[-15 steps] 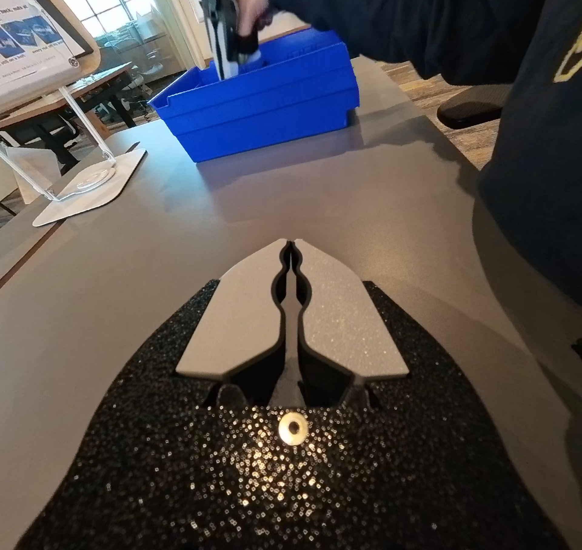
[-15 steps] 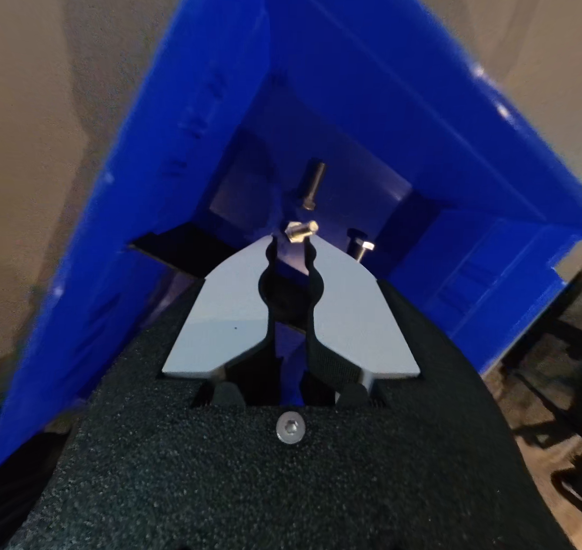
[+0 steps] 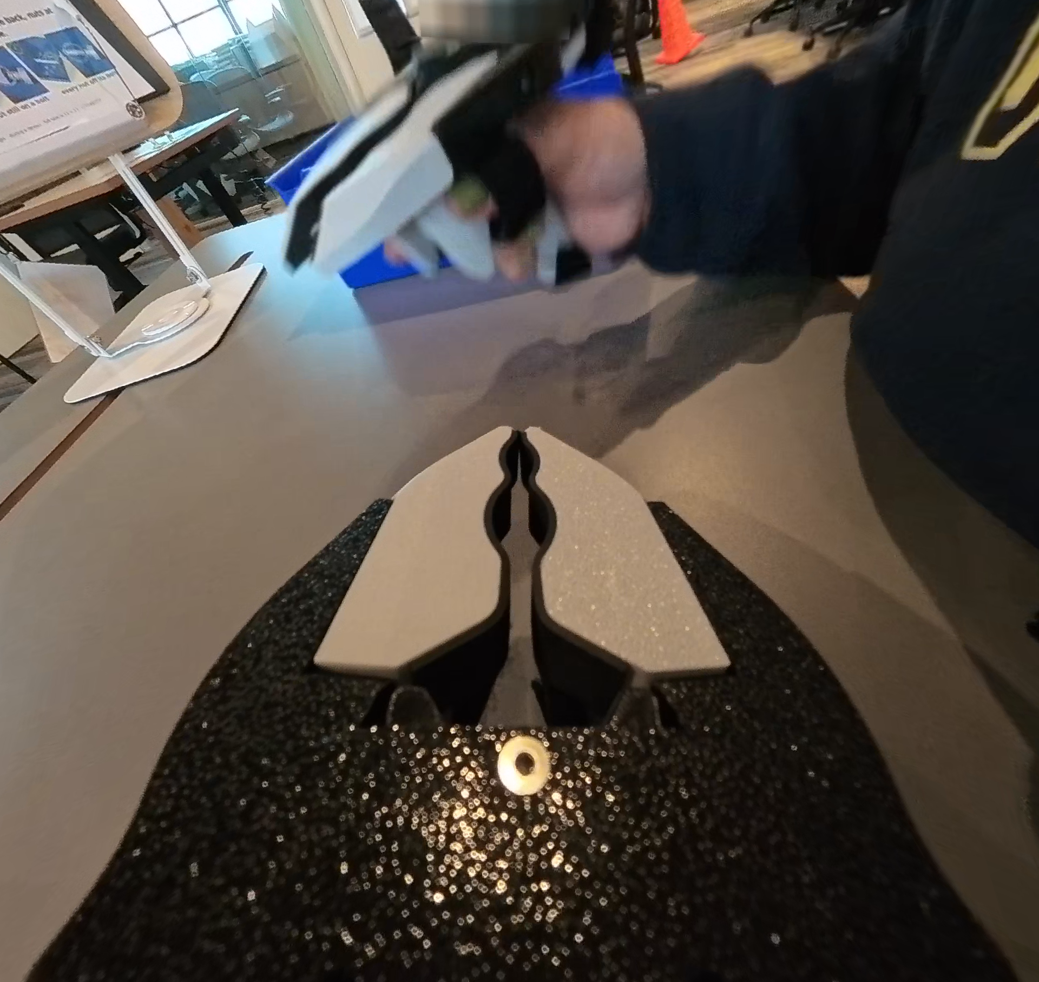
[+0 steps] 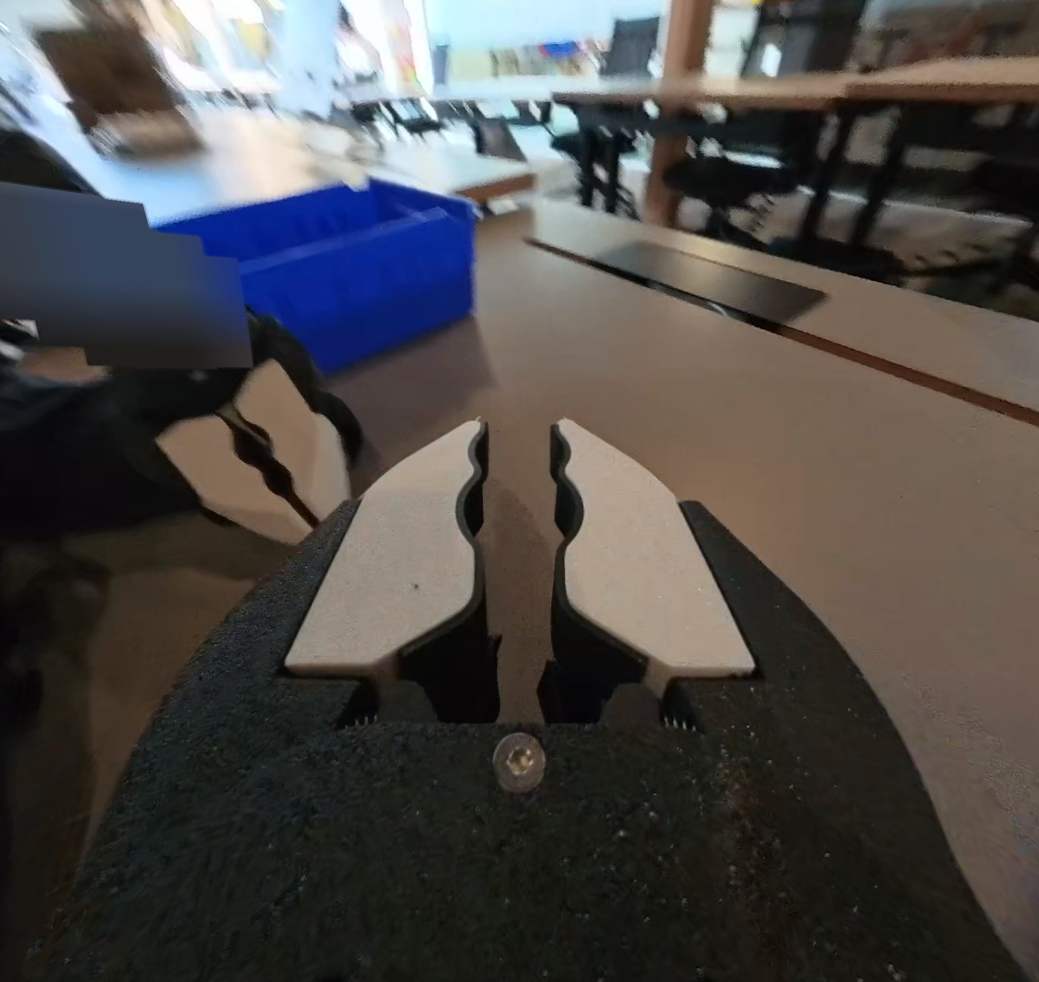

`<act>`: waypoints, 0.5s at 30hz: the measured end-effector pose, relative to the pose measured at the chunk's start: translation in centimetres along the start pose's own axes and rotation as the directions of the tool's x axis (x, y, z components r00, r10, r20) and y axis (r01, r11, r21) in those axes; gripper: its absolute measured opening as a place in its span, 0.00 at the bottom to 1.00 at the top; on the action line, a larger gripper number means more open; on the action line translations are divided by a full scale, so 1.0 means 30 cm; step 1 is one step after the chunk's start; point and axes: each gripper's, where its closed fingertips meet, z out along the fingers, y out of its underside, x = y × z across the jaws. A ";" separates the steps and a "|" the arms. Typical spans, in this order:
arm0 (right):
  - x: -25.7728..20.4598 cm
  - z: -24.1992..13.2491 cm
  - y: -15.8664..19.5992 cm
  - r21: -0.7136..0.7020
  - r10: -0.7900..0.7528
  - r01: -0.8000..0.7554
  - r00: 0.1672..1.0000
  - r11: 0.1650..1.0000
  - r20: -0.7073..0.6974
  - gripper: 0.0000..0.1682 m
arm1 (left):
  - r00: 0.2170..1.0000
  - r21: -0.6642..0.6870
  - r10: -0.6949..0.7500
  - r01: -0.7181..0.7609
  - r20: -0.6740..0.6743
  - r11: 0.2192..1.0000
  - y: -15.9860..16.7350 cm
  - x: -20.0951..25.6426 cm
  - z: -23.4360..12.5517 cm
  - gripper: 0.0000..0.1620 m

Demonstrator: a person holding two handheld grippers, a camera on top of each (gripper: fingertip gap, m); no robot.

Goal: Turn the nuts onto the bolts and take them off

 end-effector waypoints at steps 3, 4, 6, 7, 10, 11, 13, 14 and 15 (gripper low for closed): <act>-0.048 0.067 0.001 0.102 0.027 -0.034 0.997 0.994 0.070 0.13 | 1.000 -0.001 0.000 0.000 0.002 1.000 0.000 0.000 0.000 0.00; -0.058 0.069 0.012 0.090 0.042 -0.049 0.996 0.995 0.082 0.14 | 1.000 -0.002 0.000 0.000 0.002 1.000 0.000 -0.001 0.000 0.00; -0.076 0.063 0.039 0.103 0.016 -0.026 0.995 0.994 0.096 0.13 | 1.000 -0.004 0.001 -0.001 0.004 1.000 0.001 -0.001 0.001 0.00; -0.076 0.059 0.052 0.106 0.013 -0.022 0.997 0.994 0.082 0.13 | 1.000 -0.005 0.003 -0.002 0.007 1.000 0.001 -0.001 0.001 0.00; -0.087 0.046 0.037 0.135 0.029 -0.040 0.996 0.990 0.088 0.13 | 1.000 -0.003 0.003 -0.003 0.020 1.000 -0.001 -0.006 0.000 0.00; -0.092 0.038 0.019 0.161 0.029 -0.044 0.995 0.986 0.094 0.13 | 1.000 0.001 0.002 -0.002 0.025 1.000 -0.003 -0.008 -0.002 0.00; -0.094 0.021 -0.006 0.203 0.025 -0.043 0.996 0.978 0.090 0.13 | 0.998 -0.007 0.003 -0.002 0.056 1.000 -0.009 -0.025 -0.011 0.00; -0.092 0.015 -0.014 0.214 0.027 -0.044 0.996 0.976 0.086 0.13 | 0.996 -0.015 0.004 -0.002 0.090 1.000 -0.023 -0.042 -0.023 0.00; -0.091 0.010 -0.021 0.224 0.031 -0.049 0.996 0.973 0.085 0.13 | 0.993 -0.001 0.006 -0.006 0.119 1.000 -0.055 -0.054 -0.039 0.00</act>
